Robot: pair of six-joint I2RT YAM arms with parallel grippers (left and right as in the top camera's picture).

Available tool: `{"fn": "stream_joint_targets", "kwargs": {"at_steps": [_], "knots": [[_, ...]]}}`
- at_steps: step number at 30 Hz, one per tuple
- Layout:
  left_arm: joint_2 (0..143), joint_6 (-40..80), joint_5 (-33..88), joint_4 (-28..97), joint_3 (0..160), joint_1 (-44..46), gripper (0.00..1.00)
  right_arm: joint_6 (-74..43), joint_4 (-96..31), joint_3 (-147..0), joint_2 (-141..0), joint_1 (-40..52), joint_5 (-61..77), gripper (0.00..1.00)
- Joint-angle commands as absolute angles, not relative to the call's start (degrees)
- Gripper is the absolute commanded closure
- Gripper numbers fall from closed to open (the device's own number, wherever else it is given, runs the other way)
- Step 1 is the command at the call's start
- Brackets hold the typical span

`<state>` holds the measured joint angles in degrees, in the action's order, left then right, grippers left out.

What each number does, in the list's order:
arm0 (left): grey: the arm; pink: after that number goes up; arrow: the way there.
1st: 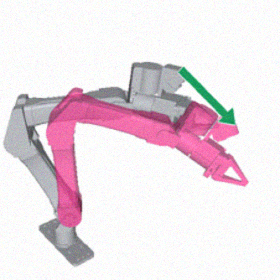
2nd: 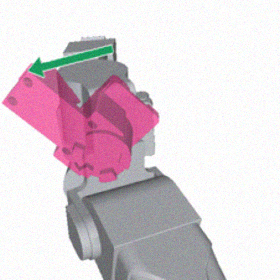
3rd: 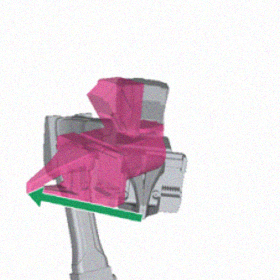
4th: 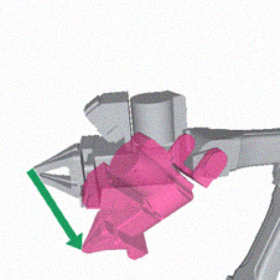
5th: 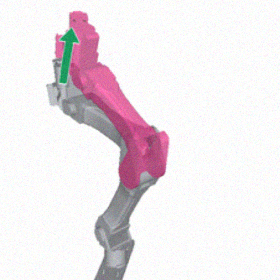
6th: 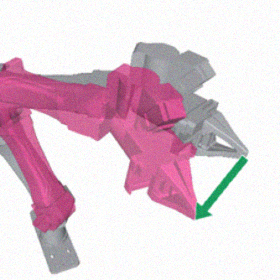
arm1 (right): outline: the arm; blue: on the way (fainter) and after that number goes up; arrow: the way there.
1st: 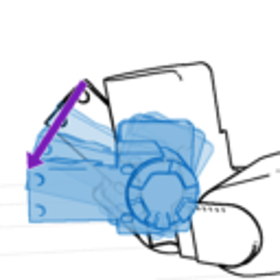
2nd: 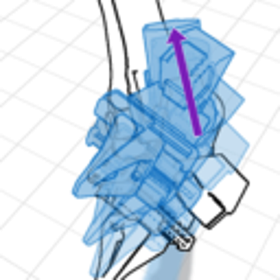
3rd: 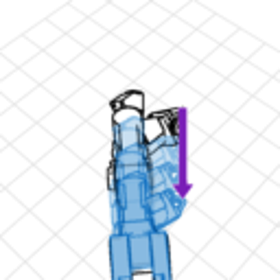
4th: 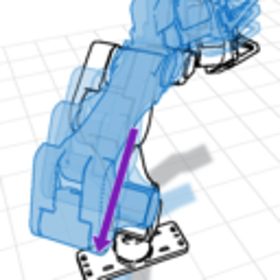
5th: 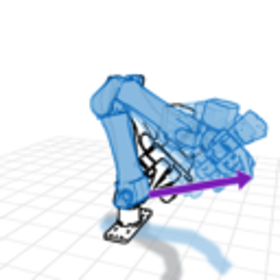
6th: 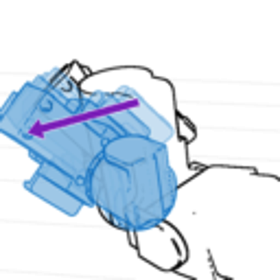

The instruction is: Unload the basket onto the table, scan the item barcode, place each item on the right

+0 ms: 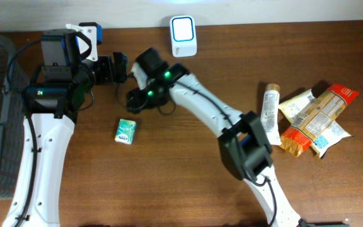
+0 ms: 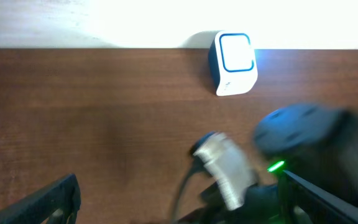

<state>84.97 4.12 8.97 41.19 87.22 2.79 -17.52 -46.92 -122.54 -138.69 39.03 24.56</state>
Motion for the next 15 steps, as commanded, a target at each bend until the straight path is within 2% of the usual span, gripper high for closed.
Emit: {"fn": "stream_joint_targets", "kwargs": {"at_steps": [1, 5, 8, 12, 14, 15], "knots": [[84.86, 4.47, 8.97, 41.23, 87.53, 2.85, 0.01, -19.79, -43.62, -122.37, -142.04, 42.00, 23.81, 0.49], [84.84, 4.47, 8.97, 41.23, 87.53, 2.85, 0.01, -21.54, -43.68, -122.26, -144.18, 43.22, 20.95, 0.63], [84.84, 4.45, 8.97, 41.23, 87.53, 2.85, 0.01, -21.54, -44.42, -122.02, -144.73, 43.22, 20.93, 0.78], [84.86, 4.47, 8.97, 41.23, 87.53, 2.85, 0.01, -21.52, -47.81, -122.02, -144.73, 43.22, 19.66, 0.85], [84.84, 4.47, 8.97, 41.23, 87.53, 2.85, 0.01, -21.52, -49.41, -122.02, -144.73, 43.22, 19.70, 0.96], [84.86, 4.45, 8.97, 41.21, 87.53, 2.85, 0.01, -21.52, -50.52, -122.02, -144.73, 43.22, 19.70, 0.96]]}}
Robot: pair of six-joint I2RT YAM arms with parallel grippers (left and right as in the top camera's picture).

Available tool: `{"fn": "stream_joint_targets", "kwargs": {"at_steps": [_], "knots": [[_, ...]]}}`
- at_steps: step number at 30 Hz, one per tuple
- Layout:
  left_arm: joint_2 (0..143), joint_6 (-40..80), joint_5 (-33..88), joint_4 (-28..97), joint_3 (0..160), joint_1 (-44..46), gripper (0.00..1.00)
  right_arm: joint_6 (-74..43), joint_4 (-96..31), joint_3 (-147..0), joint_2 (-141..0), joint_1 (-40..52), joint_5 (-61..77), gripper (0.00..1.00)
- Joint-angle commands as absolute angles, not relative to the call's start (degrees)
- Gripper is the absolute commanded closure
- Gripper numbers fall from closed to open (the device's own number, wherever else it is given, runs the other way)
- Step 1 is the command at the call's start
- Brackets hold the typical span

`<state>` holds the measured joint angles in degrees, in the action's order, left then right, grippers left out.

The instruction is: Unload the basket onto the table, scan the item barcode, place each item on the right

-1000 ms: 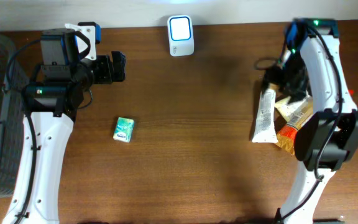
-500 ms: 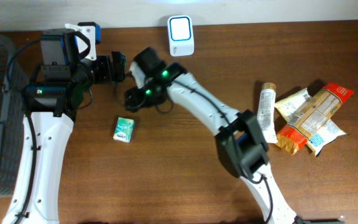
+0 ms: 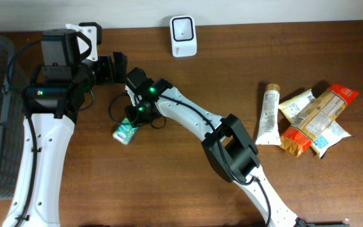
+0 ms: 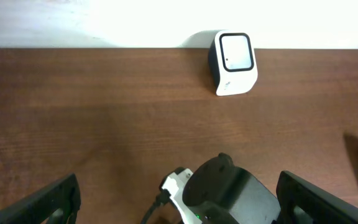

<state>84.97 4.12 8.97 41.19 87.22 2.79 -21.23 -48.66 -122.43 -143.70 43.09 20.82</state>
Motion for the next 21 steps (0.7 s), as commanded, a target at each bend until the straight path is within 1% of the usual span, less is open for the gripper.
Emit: {"fn": "stream_joint_targets", "kwargs": {"at_steps": [1, 3, 6, 9, 10, 11, 12, 13, 17, 18, 20, 21], "knots": [[84.86, 4.47, 8.97, 41.23, 87.53, 2.85, 0.01, -21.50, -52.49, -122.04, -144.70, 43.09, 19.73, 0.96], [84.86, 4.47, 8.97, 41.23, 87.53, 2.85, 0.01, -21.50, -58.28, -122.10, -144.62, 42.26, 20.18, 0.96], [84.86, 4.47, 8.97, 41.23, 87.53, 2.85, 0.01, -19.68, -70.41, -122.17, -144.57, 39.55, 20.53, 0.96], [84.84, 4.47, 8.97, 41.23, 87.53, 2.85, 0.01, -18.81, -79.18, -122.19, -144.55, 34.48, 20.80, 0.96], [84.86, 4.45, 8.97, 41.23, 87.53, 2.85, 0.01, -17.43, -80.42, -122.21, -144.49, 33.12, 22.11, 0.91], [84.86, 4.45, 8.97, 41.23, 87.53, 2.85, 0.01, -15.22, -81.32, -122.21, -144.35, 31.88, 24.43, 0.82], [84.84, 4.47, 8.97, 41.23, 87.53, 2.85, 0.01, -14.74, -82.24, -122.41, -144.11, 30.87, 25.36, 0.75], [84.86, 4.45, 8.97, 41.23, 87.53, 2.85, 0.01, -14.63, -82.81, -122.69, -143.96, 30.28, 25.34, 0.73], [84.86, 4.45, 8.97, 41.23, 87.53, 2.85, 0.01, -4.64, -83.00, -125.45, -142.10, 30.48, 35.07, 0.67], [84.84, 4.47, 8.97, 41.23, 87.53, 2.85, 0.01, -0.82, -80.66, -125.93, -142.08, 32.03, 35.20, 0.61], [84.84, 4.47, 8.97, 41.21, 87.53, 2.85, 0.01, 5.10, -75.68, -125.91, -142.10, 34.68, 34.00, 0.53], [84.86, 4.45, 8.97, 41.23, 87.53, 2.85, 0.01, 5.78, -70.52, -125.91, -142.10, 37.10, 28.51, 0.48]]}}
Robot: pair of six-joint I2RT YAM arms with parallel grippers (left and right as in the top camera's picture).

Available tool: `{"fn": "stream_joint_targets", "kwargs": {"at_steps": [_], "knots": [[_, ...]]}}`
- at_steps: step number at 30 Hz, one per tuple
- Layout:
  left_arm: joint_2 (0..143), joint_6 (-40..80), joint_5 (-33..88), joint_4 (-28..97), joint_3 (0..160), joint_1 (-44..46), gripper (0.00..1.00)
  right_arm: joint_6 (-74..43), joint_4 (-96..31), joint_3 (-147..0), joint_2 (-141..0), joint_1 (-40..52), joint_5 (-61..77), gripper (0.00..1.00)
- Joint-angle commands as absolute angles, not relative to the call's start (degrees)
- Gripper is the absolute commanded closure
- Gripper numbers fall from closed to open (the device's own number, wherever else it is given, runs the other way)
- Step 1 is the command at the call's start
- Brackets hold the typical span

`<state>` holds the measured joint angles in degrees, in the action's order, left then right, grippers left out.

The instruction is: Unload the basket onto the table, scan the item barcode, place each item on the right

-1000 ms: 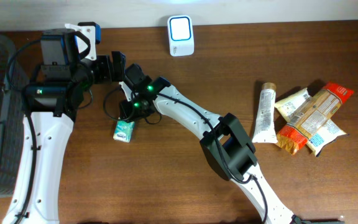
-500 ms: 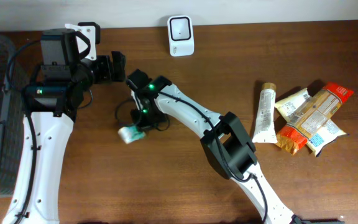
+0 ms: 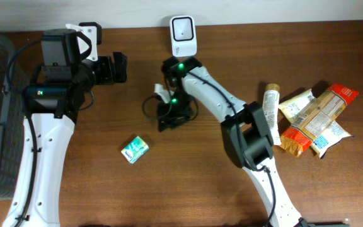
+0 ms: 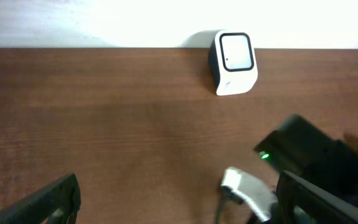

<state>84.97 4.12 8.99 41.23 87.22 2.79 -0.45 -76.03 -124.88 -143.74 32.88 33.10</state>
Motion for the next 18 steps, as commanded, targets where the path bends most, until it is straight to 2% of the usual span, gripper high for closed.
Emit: {"fn": "stream_joint_targets", "kwargs": {"at_steps": [1, 3, 6, 9, 10, 11, 14, 18], "knots": [[84.84, 4.47, 8.97, 41.21, 87.53, 2.85, 0.01, 5.78, -67.42, -125.91, -142.12, 38.59, 24.77, 0.47], [84.86, 4.45, 8.97, 41.23, 87.53, 2.85, 0.01, 5.82, -61.23, -125.91, -142.23, 41.85, 18.09, 0.44], [84.86, 4.45, 8.97, 41.23, 87.53, 2.85, 0.01, 13.06, -56.69, -125.86, -143.04, 45.98, 15.77, 0.45], [84.84, 4.47, 8.97, 41.23, 87.53, 2.85, 0.01, 13.26, -56.99, -125.78, -143.24, 47.62, 15.75, 0.56], [84.84, 4.47, 8.97, 41.21, 87.53, 2.85, 0.01, 13.17, -57.60, -125.78, -143.24, 47.55, 15.00, 0.64], [84.86, 4.47, 8.97, 41.23, 87.53, 2.85, 0.01, 13.02, -58.50, -125.78, -143.24, 47.42, 13.41, 0.69], [84.86, 4.47, 8.97, 41.23, 87.53, 2.85, 0.01, 11.94, -67.05, -125.80, -143.24, 45.50, 8.05, 0.69], [84.84, 4.47, 8.97, 41.21, 87.53, 2.85, 0.01, 5.65, -79.42, -125.82, -143.17, 39.92, 10.83, 0.69]]}}
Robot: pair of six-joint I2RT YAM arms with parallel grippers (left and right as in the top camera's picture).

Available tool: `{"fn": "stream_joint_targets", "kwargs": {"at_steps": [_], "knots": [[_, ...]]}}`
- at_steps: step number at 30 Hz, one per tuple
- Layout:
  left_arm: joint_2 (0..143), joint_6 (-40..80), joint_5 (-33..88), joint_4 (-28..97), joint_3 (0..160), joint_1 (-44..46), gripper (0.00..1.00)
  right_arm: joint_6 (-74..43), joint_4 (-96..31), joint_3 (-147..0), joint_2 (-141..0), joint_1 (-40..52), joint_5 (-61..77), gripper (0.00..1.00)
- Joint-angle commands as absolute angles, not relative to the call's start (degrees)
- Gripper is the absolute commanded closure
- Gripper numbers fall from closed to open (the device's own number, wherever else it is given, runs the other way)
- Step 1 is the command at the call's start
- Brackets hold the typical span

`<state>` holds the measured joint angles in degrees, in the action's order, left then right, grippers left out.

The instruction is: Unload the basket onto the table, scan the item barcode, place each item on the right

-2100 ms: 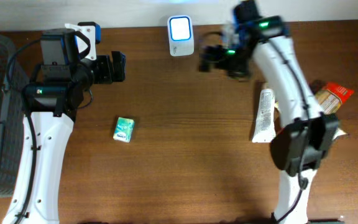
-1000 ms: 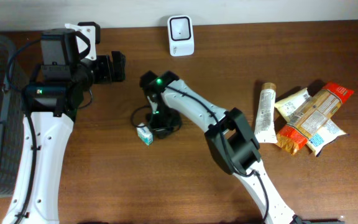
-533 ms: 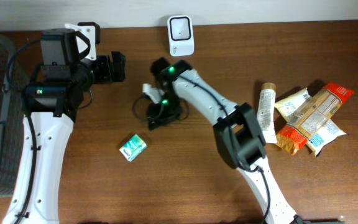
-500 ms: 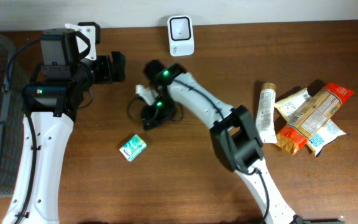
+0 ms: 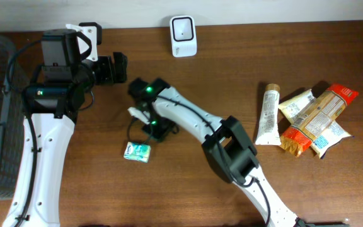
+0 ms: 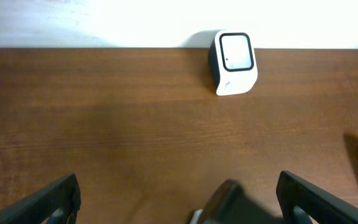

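Observation:
A small green-and-white packet (image 5: 137, 151) lies flat on the wooden table, left of centre. My right gripper (image 5: 156, 131) points down just above and to the right of it; whether its jaws are apart is hidden by its dark body. The white barcode scanner (image 5: 183, 36) stands at the table's far edge and also shows in the left wrist view as the scanner (image 6: 234, 62). My left gripper (image 5: 117, 68) hangs open and empty at the back left, its fingers (image 6: 61, 199) wide apart. A blurred part of the right arm (image 6: 229, 205) lies between them.
A cream tube (image 5: 268, 113) and a pile of snack bars (image 5: 314, 120) lie at the right. A dark mesh basket stands at the left edge. The right arm (image 5: 188, 120) stretches across the middle of the table.
My right gripper was below the scanner and is now further left and nearer, close to the packet. The packet has turned a little and lies more level. The left arm has not moved.
The packet lay left of centre with my right gripper behind it. Then the gripper was down on the packet. Later the packet lay lower on the table, with the gripper away below the scanner. Now the gripper is beside the packet again.

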<state>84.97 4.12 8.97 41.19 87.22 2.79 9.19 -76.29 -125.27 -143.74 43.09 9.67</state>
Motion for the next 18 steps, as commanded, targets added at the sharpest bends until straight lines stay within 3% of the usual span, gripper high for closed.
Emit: {"fn": "stream_joint_targets", "kwargs": {"at_steps": [1, 3, 5, 6, 7, 9, 14, 18], "knots": [[84.86, 4.47, 8.97, 41.23, 87.53, 2.85, 0.01, 5.67, -79.99, -125.84, -143.04, 38.87, 13.63, 0.69], [84.86, 4.47, 8.97, 41.23, 87.53, 2.85, 0.01, 5.69, -77.45, -126.67, -142.17, 36.12, 26.00, 0.64], [84.84, 4.47, 8.97, 41.23, 87.53, 2.85, 0.01, 11.57, -75.00, -127.09, -142.10, 34.39, 40.23, 0.51], [84.86, 4.47, 8.97, 41.21, 87.53, 2.83, 0.01, 14.74, -73.65, -127.02, -142.19, 34.72, 41.76, 0.38], [84.86, 4.47, 8.97, 41.23, 87.53, 2.85, 0.01, 15.49, -73.19, -127.02, -142.23, 35.46, 39.83, 0.31], [84.84, 4.47, 8.97, 41.21, 87.53, 2.85, 0.01, 18.04, -73.01, -127.00, -142.65, 38.74, 33.95, 0.27], [84.84, 4.47, 8.97, 41.21, 87.53, 2.85, 0.01, 19.31, -72.99, -126.54, -144.18, 44.82, 25.63, 0.32], [84.84, 4.47, 8.97, 41.21, 87.53, 2.85, 0.01, 19.27, -72.79, -126.54, -144.18, 45.23, 25.17, 0.62]]}}
